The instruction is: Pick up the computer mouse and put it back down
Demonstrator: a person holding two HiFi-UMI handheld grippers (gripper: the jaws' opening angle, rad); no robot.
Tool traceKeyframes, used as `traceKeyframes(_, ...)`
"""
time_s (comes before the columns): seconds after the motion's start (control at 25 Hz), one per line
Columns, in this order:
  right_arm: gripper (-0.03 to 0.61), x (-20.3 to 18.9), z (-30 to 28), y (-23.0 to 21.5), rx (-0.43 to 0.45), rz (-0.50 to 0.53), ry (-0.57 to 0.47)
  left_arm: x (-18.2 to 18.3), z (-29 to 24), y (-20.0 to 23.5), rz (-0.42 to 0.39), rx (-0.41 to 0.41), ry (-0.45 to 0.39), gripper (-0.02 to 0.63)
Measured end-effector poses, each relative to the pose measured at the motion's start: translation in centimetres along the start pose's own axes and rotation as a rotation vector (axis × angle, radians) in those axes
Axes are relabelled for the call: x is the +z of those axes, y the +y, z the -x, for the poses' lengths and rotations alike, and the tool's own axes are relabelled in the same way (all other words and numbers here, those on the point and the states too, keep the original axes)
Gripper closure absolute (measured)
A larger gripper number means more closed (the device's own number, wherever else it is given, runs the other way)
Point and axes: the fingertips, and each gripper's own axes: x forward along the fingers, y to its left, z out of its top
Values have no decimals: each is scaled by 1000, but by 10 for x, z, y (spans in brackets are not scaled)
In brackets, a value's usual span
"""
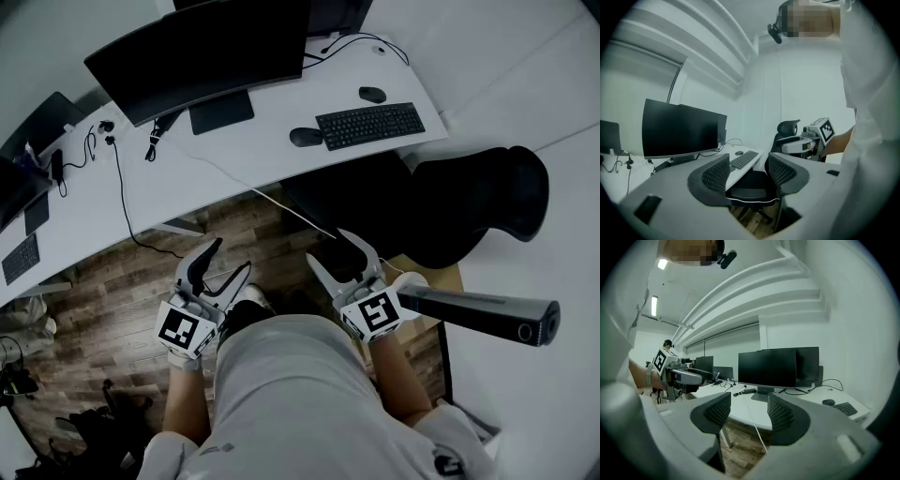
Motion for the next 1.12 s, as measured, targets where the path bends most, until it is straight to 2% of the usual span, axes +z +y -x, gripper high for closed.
traceKeyframes(0.36,353,2,-47,29,-13,12,31,-12,25,49,30,-12,3,374)
traceKeyframes(0.56,353,5,-61,27,-44,-10,33,-19,25,64,45,-30,12,374)
traceKeyframes(0.8,353,-5,-79,-1,-69,-41,65,-28,0,77,74,-42,42,374)
traceKeyframes(1.12,353,-4,-126,-77,-12,-45,100,-19,-67,112,97,3,90,374)
